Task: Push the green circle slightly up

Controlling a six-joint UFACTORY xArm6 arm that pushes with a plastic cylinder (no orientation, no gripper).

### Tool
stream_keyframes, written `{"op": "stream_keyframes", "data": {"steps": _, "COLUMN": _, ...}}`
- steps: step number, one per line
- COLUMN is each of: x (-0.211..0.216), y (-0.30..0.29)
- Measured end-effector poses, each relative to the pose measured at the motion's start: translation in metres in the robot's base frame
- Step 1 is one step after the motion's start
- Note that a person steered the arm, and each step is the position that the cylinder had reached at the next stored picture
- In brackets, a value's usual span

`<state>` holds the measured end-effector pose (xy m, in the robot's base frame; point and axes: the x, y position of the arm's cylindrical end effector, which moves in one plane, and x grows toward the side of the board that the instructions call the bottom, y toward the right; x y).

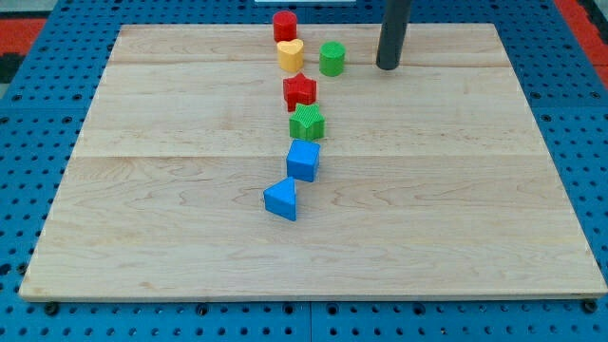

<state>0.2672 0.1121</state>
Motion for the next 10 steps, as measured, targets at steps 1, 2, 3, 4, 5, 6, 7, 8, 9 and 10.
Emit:
{"op": "stream_keyframes", "data": {"steps": 1, "x": -0.016, "y": 0.004}}
{"op": "stream_keyframes", "data": {"steps": 2, "x": -0.024, "y": 0.005}}
{"op": "stream_keyframes", "data": {"steps": 3, "x": -0.033, "y": 0.005}}
{"op": "stream_keyframes", "data": {"steps": 4, "x": 0.019, "y": -0.013}}
{"op": "stream_keyframes", "data": {"steps": 5, "x": 0.037, "y": -0.063}}
{"op": "stream_keyframes", "data": {"steps": 6, "x": 0.030, "y": -0.090}}
{"op": "stream_keyframes", "data": {"steps": 7, "x": 0.016, "y": -0.095}}
{"op": "stream_keyframes", "data": {"steps": 8, "x": -0.005, "y": -0.094}}
{"op": "stream_keyframes", "data": {"steps": 9, "x": -0.026, "y": -0.095}}
{"op": "stream_keyframes", "data": {"steps": 10, "x": -0.039, "y": -0.095}}
